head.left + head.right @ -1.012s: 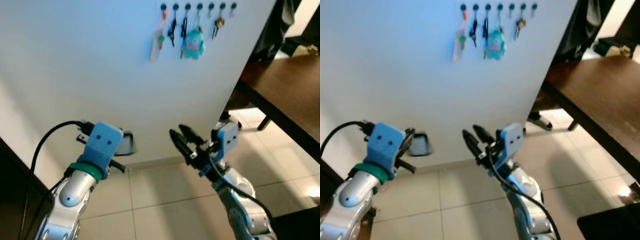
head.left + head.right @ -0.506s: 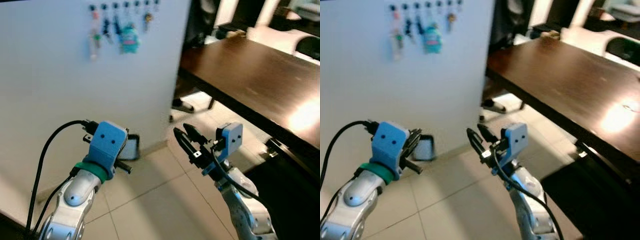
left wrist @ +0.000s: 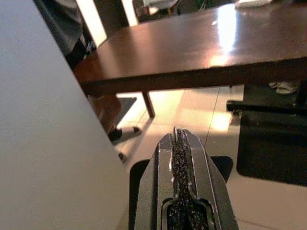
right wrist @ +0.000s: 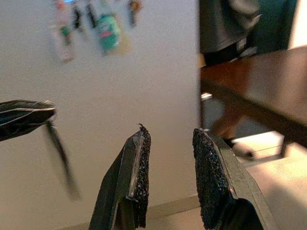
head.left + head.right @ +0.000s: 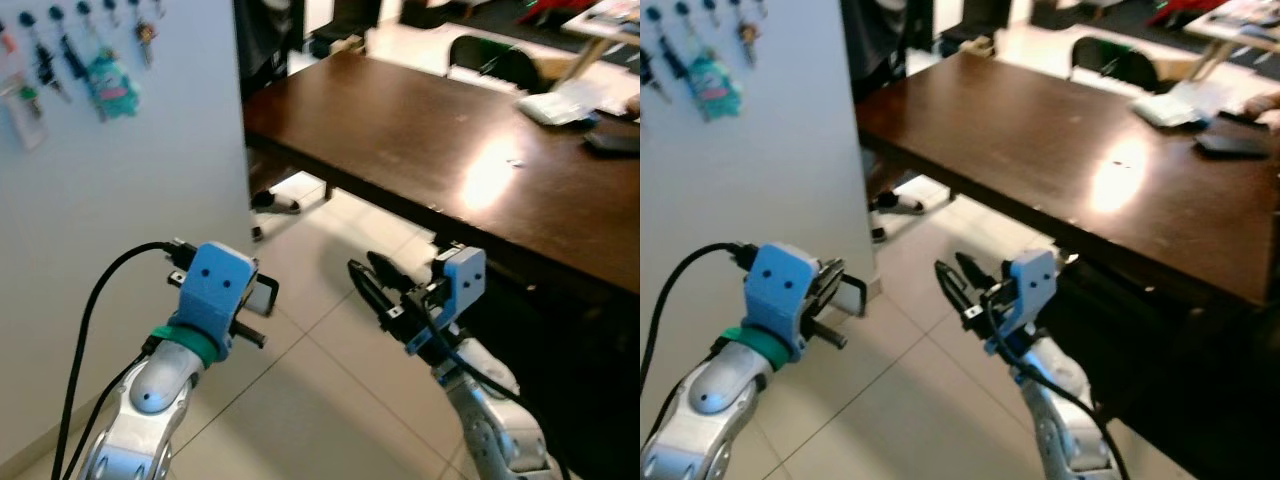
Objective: Hang keys on a hook
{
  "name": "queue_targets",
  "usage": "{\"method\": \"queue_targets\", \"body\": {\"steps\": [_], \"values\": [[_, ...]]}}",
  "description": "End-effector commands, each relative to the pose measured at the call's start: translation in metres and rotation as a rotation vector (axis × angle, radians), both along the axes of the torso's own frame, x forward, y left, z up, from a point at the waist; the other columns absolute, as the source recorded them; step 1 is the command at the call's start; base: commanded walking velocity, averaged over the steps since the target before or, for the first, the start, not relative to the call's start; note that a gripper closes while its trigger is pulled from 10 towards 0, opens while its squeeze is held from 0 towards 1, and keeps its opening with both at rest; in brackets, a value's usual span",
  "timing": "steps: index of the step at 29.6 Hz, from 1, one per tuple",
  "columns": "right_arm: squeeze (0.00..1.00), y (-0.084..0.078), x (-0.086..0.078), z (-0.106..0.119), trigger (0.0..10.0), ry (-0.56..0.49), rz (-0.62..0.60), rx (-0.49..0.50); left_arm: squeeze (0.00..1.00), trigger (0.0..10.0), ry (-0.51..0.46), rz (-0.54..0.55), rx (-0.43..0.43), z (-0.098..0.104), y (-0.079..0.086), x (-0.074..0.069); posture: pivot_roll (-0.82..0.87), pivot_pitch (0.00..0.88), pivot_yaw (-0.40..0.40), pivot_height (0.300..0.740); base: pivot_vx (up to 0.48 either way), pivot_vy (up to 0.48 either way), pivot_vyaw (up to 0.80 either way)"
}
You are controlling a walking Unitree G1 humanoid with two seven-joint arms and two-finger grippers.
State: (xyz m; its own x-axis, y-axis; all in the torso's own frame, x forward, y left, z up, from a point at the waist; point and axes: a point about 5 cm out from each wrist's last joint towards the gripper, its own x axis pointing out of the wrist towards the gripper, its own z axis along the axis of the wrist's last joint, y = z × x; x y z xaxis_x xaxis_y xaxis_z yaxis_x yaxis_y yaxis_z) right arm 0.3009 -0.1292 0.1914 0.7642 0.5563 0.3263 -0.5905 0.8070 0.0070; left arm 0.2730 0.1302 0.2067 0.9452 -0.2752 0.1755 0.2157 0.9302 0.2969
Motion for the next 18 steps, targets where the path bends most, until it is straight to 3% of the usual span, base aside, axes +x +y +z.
{"method": "queue_targets", "body": {"steps": [1,5,18], "values": [[0.0,0.0041,-0.0025,-0.0057,10.0,0.022,0.016,0.003,0.0,10.0,0.011,0.007,0.005,-0.0025,0.0019,-0.0006,0.05,0.07,0.081,0.74,0.0,0.0,-0.79],[0.0,0.0041,-0.0025,-0.0059,10.0,0.021,0.014,-0.001,0.0,10.0,0.004,0.016,0.017,-0.0025,0.0025,0.0,0.05,0.07,0.081,0.74,0.285,0.0,-0.79],[0.0,0.0058,-0.0031,-0.0053,10.0,0.004,0.013,-0.022,0.0,10.0,0.007,0.028,0.034,-0.004,0.0033,0.0015,0.05,0.071,0.081,0.74,0.477,0.0,0.0]]}}
